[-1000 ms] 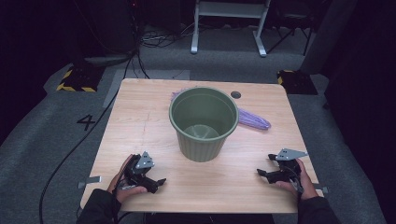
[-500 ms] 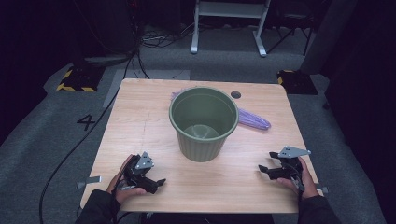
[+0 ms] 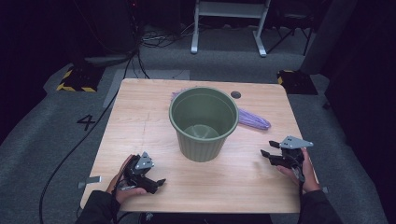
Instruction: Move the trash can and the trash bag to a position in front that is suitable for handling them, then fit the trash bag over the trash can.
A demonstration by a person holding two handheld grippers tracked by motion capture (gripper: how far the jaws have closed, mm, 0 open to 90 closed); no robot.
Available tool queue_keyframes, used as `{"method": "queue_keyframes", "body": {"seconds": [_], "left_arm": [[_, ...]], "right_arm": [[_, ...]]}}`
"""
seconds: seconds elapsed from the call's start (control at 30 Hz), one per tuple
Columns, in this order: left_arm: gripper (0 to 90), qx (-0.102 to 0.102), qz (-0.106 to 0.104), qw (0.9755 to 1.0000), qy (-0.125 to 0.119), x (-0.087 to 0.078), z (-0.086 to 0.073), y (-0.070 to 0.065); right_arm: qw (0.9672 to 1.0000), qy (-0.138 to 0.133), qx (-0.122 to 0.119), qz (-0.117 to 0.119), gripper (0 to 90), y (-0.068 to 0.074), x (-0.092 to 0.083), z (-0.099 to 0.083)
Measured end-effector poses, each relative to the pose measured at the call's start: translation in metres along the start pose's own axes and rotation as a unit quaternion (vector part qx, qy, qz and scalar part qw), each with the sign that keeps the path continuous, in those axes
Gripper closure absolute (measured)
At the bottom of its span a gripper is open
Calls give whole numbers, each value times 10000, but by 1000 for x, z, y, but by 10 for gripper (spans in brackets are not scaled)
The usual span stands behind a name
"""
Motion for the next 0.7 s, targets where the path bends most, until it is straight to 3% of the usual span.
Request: {"method": "queue_keyframes", "body": {"seconds": [0.13,0.4,0.53,0.7], "left_arm": [[15,-54,38,10000,-2,-1,-1,-1],[14,-48,41,10000,0,-1,-1,-1],[15,-54,49,10000,2,-2,-1,-1],[15,-56,50,10000,-4,-2,-1,-1]], "right_arm": [[10000,-28,78,-50,559,-9,6,3],[9997,-32,164,-162,476,-22,13,5],[9996,65,148,-235,467,-29,17,4],[9992,-62,280,-290,474,-38,21,13]]}}
Point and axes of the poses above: each handheld gripper's, and its own axes: x roughly forward along the jaws, z roughly out of its top, y roughly to its left, the point moved 9 cm from there along x, roughly forward along the jaws, and after that the axes turned 9 degrees about -y, right-handed, at the moved point
